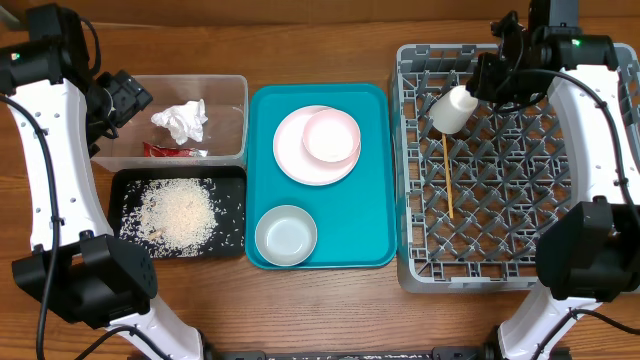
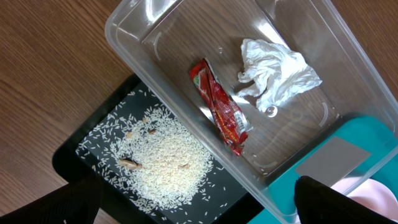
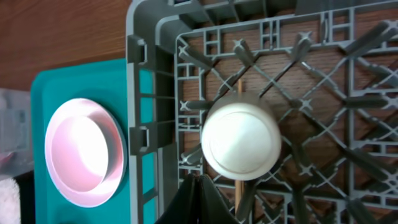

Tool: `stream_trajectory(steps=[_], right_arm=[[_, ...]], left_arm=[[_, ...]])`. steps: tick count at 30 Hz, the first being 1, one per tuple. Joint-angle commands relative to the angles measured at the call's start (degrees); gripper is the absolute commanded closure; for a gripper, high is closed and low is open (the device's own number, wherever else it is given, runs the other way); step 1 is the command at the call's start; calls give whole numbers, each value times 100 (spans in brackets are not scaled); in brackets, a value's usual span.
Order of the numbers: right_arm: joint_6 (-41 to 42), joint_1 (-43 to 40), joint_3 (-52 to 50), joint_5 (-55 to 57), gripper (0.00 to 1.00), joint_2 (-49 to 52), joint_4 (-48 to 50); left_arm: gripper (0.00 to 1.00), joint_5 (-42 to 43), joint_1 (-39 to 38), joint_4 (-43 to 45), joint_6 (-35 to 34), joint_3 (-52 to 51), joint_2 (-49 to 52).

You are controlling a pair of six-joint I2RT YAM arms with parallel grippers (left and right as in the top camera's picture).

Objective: Sort waste into correct bins and load items into the dishwasher
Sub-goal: 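Open the right gripper and raise it away from the cup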

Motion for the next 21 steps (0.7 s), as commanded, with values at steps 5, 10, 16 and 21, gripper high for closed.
stream_trajectory(steps=[5,10,16,21], right_arm=[[109,44,-4,210,96,240,79],[107,48,-9,208,96,686,52],[114,48,-7,514,96,938,22],[136,26,162,476,96,734,-94]], left_arm=[[0,-76,-39,7,70,28,-24],[0,-76,-39,7,70,28,-24],[0,-76,-39,7,70,28,-24],[0,-76,-39,7,70,28,-24]])
